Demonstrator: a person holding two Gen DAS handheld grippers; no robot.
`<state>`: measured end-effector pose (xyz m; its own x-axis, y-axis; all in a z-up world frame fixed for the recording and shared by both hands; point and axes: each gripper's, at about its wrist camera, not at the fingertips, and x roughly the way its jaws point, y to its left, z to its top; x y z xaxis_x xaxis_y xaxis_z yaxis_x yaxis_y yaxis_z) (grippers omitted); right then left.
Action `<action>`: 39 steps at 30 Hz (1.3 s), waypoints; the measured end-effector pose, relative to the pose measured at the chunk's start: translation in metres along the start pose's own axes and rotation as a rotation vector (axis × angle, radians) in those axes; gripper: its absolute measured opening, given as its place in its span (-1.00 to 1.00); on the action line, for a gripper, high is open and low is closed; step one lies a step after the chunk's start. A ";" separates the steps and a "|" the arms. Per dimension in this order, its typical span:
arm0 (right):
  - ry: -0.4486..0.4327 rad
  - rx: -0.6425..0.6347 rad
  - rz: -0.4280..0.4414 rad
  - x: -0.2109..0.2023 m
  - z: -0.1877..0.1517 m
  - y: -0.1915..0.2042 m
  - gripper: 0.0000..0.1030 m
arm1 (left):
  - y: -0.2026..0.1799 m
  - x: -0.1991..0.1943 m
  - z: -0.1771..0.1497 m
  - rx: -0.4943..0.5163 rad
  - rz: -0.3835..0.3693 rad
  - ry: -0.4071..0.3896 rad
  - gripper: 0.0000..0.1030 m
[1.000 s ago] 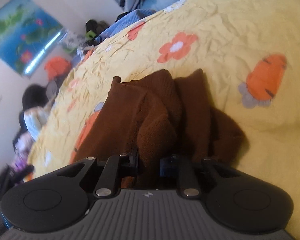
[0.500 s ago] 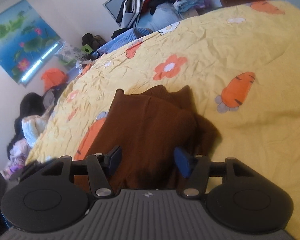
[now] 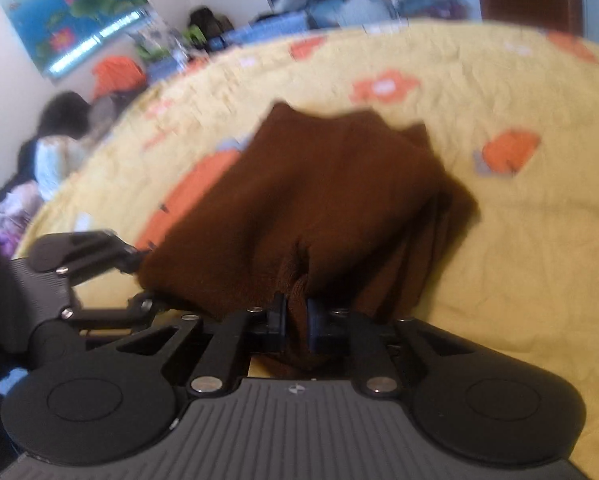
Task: Fold small clothes
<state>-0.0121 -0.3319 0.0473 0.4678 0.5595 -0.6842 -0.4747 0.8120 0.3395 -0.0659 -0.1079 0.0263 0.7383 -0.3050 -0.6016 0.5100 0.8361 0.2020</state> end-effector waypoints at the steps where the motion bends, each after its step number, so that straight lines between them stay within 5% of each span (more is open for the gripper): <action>1: -0.005 0.023 -0.004 -0.004 -0.005 -0.006 -0.74 | 0.001 0.001 -0.004 -0.003 -0.008 0.006 -0.71; 3: 0.052 0.127 -0.020 0.008 -0.025 -0.031 -0.92 | 0.000 -0.001 -0.010 0.000 -0.013 0.014 -0.72; 7: 0.013 0.210 0.055 0.001 -0.040 -0.040 -0.78 | 0.012 -0.014 -0.014 -0.021 -0.098 0.043 -0.66; 10: -0.046 0.262 0.092 -0.018 -0.029 -0.049 0.17 | 0.046 -0.029 -0.014 -0.094 -0.245 0.047 -0.39; 11: -0.097 0.287 0.082 -0.026 -0.024 -0.053 0.85 | 0.059 -0.032 -0.013 -0.131 -0.277 0.048 0.08; 12: -0.158 0.309 0.071 -0.033 -0.018 -0.059 0.99 | 0.073 -0.034 -0.012 -0.182 -0.277 0.035 0.68; 14: -0.235 0.325 0.083 -0.038 -0.002 -0.072 0.97 | 0.103 -0.027 -0.010 -0.315 -0.243 -0.018 0.96; 18: -0.195 0.445 0.070 0.004 0.032 -0.106 0.83 | 0.161 0.034 -0.008 -0.777 -0.291 0.021 0.95; 21: -0.107 0.461 0.009 0.046 0.044 -0.112 0.81 | 0.172 0.085 -0.007 -0.973 -0.371 0.088 0.91; 23: -0.128 0.449 0.024 0.059 0.047 -0.108 0.75 | 0.168 0.104 0.003 -0.992 -0.413 0.070 0.81; 25: -0.117 0.456 0.048 0.070 0.050 -0.102 0.25 | 0.161 0.123 0.014 -0.998 -0.458 0.104 -0.14; 26: -0.099 0.442 0.043 0.076 0.050 -0.099 -0.28 | 0.158 0.133 0.019 -0.975 -0.429 0.145 -0.66; 31: -0.151 0.437 0.056 0.067 0.049 -0.084 -0.33 | 0.161 0.116 0.045 -0.817 -0.322 0.117 -0.79; 36: -0.213 0.385 0.170 0.068 0.074 -0.055 -0.35 | 0.194 0.074 0.063 -0.718 -0.216 0.000 -0.79; 39: -0.222 0.369 0.223 0.092 0.097 -0.039 -0.30 | 0.221 0.071 0.069 -0.678 -0.112 0.015 -0.71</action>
<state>0.1217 -0.2963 0.0332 0.5514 0.7158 -0.4285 -0.3037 0.6506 0.6960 0.1298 0.0241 0.0817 0.6883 -0.4044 -0.6023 0.1907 0.9019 -0.3876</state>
